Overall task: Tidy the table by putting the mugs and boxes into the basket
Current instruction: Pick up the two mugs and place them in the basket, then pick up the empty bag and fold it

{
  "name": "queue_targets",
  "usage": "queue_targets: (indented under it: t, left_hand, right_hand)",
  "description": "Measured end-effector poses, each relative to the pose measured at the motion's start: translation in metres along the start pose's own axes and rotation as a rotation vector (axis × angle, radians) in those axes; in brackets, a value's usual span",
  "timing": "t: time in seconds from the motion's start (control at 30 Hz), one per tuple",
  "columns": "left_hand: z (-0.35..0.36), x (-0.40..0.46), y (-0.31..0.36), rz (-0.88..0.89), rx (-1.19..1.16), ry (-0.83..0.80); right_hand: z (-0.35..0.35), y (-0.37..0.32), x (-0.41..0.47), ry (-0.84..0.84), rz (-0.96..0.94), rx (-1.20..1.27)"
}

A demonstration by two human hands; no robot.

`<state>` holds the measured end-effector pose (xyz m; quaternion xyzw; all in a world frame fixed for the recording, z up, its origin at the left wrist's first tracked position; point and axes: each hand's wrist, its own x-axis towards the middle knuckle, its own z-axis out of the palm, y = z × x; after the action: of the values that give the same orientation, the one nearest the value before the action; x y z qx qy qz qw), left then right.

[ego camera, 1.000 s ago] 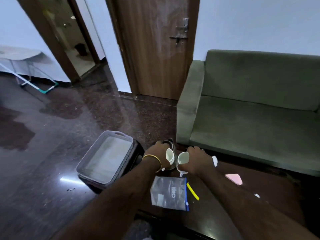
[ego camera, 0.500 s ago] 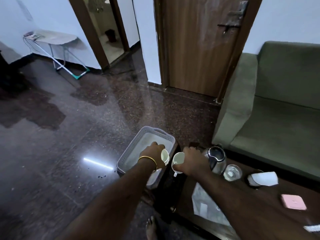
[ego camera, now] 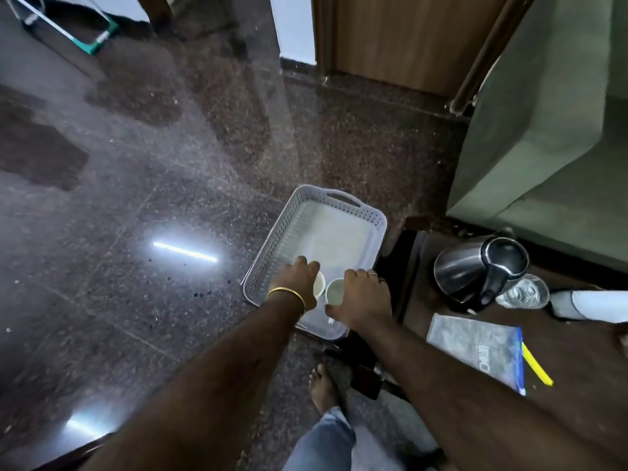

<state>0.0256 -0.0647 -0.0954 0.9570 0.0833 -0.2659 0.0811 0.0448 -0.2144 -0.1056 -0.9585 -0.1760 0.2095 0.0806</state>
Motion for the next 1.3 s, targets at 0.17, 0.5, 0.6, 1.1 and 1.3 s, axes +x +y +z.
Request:
queue_targets:
  t: [0.17, 0.5, 0.6, 1.1, 1.3]
  left_hand:
    - [0.029, 0.019, -0.014, 0.017, 0.011, -0.048]
    - [0.054, 0.021, -0.024, 0.034, -0.015, -0.057]
    - [0.049, 0.016, -0.020, -0.007, -0.012, -0.092]
    - [-0.014, -0.074, 0.107, -0.023, 0.099, 0.146]
    - [-0.012, -0.109, 0.206, 0.029, 0.096, 0.283]
  right_hand:
    - [0.037, 0.001, 0.013, -0.002, -0.035, -0.104]
    - [0.052, -0.007, 0.021, -0.032, -0.028, -0.136]
    - [0.047, -0.006, 0.018, -0.067, -0.039, -0.127]
    - [-0.062, 0.106, -0.103, 0.041, -0.092, -0.130]
    - [-0.097, 0.205, -0.165, 0.166, -0.014, -0.108]
